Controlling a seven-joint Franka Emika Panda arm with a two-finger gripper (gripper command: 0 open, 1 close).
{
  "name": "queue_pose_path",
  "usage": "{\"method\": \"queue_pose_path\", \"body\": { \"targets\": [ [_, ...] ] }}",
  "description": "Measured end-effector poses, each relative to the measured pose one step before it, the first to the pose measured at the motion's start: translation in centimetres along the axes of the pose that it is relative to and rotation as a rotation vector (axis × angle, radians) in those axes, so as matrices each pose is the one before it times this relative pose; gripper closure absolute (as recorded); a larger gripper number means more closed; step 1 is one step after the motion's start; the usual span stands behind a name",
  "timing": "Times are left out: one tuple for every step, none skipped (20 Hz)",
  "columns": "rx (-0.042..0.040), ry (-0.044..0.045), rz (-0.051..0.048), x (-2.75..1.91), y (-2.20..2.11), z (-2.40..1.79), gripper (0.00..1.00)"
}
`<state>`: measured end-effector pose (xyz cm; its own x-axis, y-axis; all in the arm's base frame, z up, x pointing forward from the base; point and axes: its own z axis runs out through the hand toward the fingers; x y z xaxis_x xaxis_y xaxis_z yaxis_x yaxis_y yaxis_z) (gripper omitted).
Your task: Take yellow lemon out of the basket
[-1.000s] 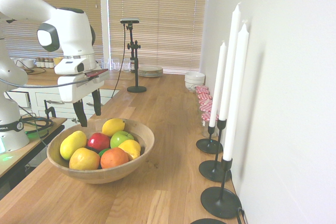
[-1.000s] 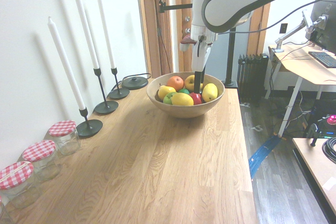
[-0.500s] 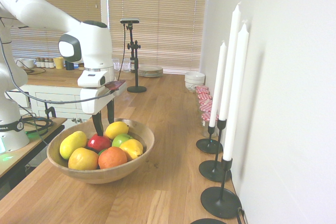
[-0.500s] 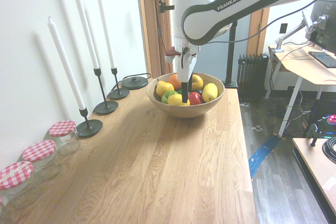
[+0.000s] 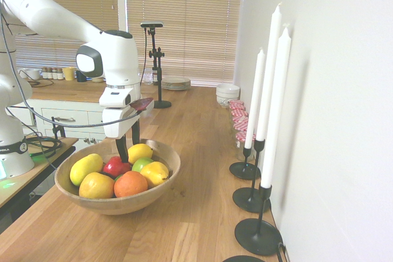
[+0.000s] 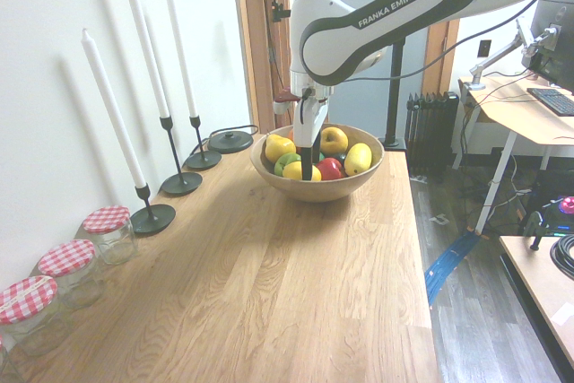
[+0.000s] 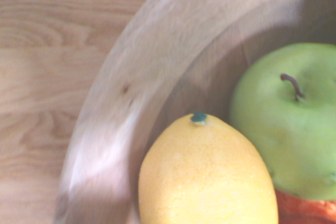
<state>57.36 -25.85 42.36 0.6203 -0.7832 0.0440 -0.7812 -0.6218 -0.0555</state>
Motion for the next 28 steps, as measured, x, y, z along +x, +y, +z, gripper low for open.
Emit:
{"method": "queue_pose_path", "body": {
  "targets": [
    [0.00188, 0.00172, -0.00208, 0.195, -0.094, 0.272, 0.00],
    [-0.00184, -0.01087, 0.00166, 0.049, -0.018, 0.688, 0.00],
    [-0.00633, -0.01493, 0.00149, 0.048, -0.016, 1.063, 0.00],
    [-0.00558, -0.00852, -0.00088, 0.123, -0.007, 0.918, 0.00],
    [-0.00270, -0.00148, -0.00333, 0.167, -0.054, 0.794, 1.00],
    [-0.00055, 0.00212, -0.00444, 0.152, -0.014, 0.468, 1.00],
    [0.00236, 0.00299, -0.00276, 0.115, 0.058, 0.115, 1.00],
    [0.00256, 0.00331, -0.00058, 0.106, 0.101, -0.103, 1.00],
    [0.00309, 0.00198, 0.00129, 0.120, 0.150, -0.151, 1.00],
    [0.00269, -0.00054, 0.00132, 0.073, 0.149, -0.033, 1.00],
    [0.00148, -0.00065, 0.00042, 0.059, 0.122, 0.003, 1.00],
    [0.00051, -0.00013, 0.00001, 0.028, 0.057, -0.003, 1.00],
    [0.00018, -0.00001, -0.00034, 0.006, 0.012, -0.001, 1.00],
    [0.00007, 0.00026, -0.00021, 0.006, 0.018, 0.008, 1.00],
    [0.00003, -0.00013, -0.00062, -0.010, 0.008, 0.032, 1.00],
    [-0.00023, -0.00098, -0.00082, -0.032, 0.003, 0.064, 1.00],
    [0.00007, -0.00019, -0.00090, -0.024, -0.016, 0.037, 1.00],
    [0.00073, 0.00009, -0.00118, -0.030, -0.067, 0.003, 1.00],
    [0.00095, 0.00009, -0.00120, -0.021, -0.052, -0.007, 1.00],
    [0.00053, 0.00008, -0.00097, -0.021, -0.050, -0.003, 1.00],
    [0.00034, 0.00023, -0.00117, -0.032, -0.070, -0.009, 1.00],
    [0.00043, 0.00068, -0.00090, -0.021, -0.053, -0.024, 1.00],
    [0.00049, 0.00085, -0.00027, -0.005, -0.014, -0.040, 1.00],
    [0.00082, 0.00127, 0.00001, -0.006, 0.004, -0.062, 1.00],
    [0.00144, 0.00238, 0.00005, -0.010, 0.011, -0.090, 1.00],
    [0.00217, 0.00359, -0.00010, 0.002, -0.006, -0.155, 1.00],
    [0.00215, 0.00282, -0.00128, -0.041, -0.069, -0.197, 1.00],
    [0.00283, 0.00321, -0.00201, -0.081, -0.103, -0.278, 1.00]
  ]
}}
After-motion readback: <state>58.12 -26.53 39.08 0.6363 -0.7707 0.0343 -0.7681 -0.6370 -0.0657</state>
